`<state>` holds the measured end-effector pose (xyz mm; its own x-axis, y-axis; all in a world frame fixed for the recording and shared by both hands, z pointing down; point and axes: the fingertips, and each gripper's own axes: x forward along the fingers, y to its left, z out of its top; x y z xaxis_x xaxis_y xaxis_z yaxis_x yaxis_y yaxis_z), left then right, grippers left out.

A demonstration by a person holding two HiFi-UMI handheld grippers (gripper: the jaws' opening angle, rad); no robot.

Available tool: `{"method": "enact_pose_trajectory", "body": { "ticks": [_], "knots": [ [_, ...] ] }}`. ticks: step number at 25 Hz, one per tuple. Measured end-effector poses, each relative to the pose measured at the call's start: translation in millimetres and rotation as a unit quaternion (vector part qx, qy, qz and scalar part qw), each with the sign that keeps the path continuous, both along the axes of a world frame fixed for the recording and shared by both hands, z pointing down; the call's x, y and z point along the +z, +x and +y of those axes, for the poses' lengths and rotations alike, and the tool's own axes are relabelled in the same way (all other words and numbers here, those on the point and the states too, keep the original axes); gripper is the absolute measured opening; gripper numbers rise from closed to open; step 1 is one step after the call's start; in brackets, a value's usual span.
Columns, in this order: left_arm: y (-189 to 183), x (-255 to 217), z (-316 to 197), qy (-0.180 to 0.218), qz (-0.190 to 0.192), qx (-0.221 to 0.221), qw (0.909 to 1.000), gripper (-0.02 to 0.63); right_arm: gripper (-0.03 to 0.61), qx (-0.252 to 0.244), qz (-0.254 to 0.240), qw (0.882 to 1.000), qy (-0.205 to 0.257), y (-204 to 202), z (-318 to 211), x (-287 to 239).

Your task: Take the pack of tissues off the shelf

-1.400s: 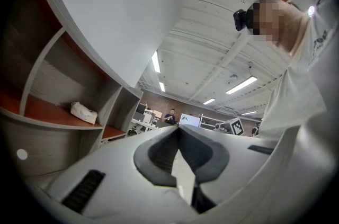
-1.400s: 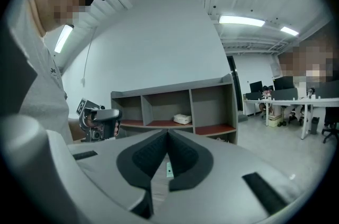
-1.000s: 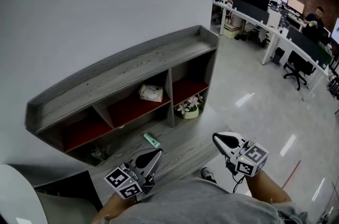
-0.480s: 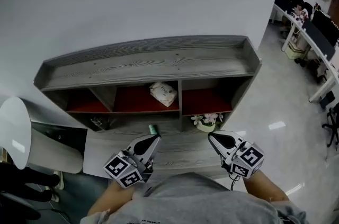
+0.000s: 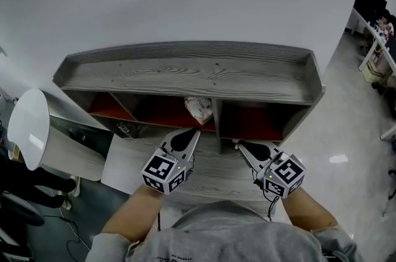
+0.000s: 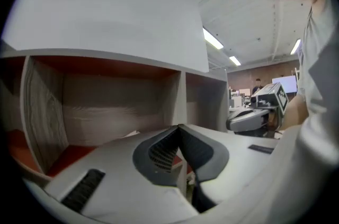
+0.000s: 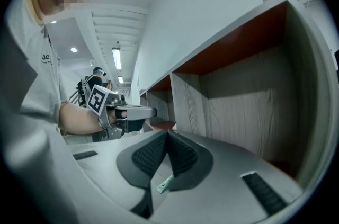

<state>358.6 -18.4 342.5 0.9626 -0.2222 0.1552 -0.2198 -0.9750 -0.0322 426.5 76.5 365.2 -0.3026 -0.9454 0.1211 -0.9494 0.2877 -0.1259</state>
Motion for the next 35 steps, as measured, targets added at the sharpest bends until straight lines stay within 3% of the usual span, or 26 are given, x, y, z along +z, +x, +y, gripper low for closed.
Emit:
{"method": "enact_pose_trajectory", "body": {
  "ticks": [3, 6, 9, 14, 17, 20, 24, 28, 35],
  "knots": [
    [20, 9, -17, 0.042, -0.047, -0.007, 0.998, 0.052, 0.02, -0.011, 0.006, 1.0, -0.002, -1, -11, -2],
    [38, 29, -28, 0.07, -0.112, -0.004, 0.9912, 0.16, 0.02, -0.022, 0.013, 1.0, -0.007, -1, -18, 0],
    [49, 50, -32, 0.099, -0.169, -0.005, 0.9807, 0.164, 0.02, -0.027, 0.012, 1.0, -0.011, 2, -20, 4],
    [59, 74, -39, 0.114, -0.226, -0.004, 0.9674, 0.164, 0.02, -0.033, 0.008, 0.999, -0.019, 6, -20, 10],
    [61, 81, -44, 0.129, -0.235, -0.022, 0.9631, 0.164, 0.02, -0.035, 0.006, 0.999, -0.021, 7, -17, 12],
    [60, 81, -50, 0.156, -0.236, -0.038, 0.9585, 0.101, 0.02, -0.037, 0.006, 0.999, -0.019, 8, -12, 10],
    [62, 79, -50, 0.14, -0.231, -0.024, 0.9625, 0.084, 0.02, -0.035, 0.009, 0.999, -0.016, 13, -6, 8],
    [60, 69, -41, 0.149, -0.225, -0.016, 0.9628, 0.061, 0.02, -0.034, 0.012, 0.999, -0.014, 16, 0, 4],
    [23, 46, 4, 0.168, -0.212, -0.01, 0.9625, 0.051, 0.02, -0.038, 0.015, 0.999, -0.008, 14, 10, 1]
  ]
}}
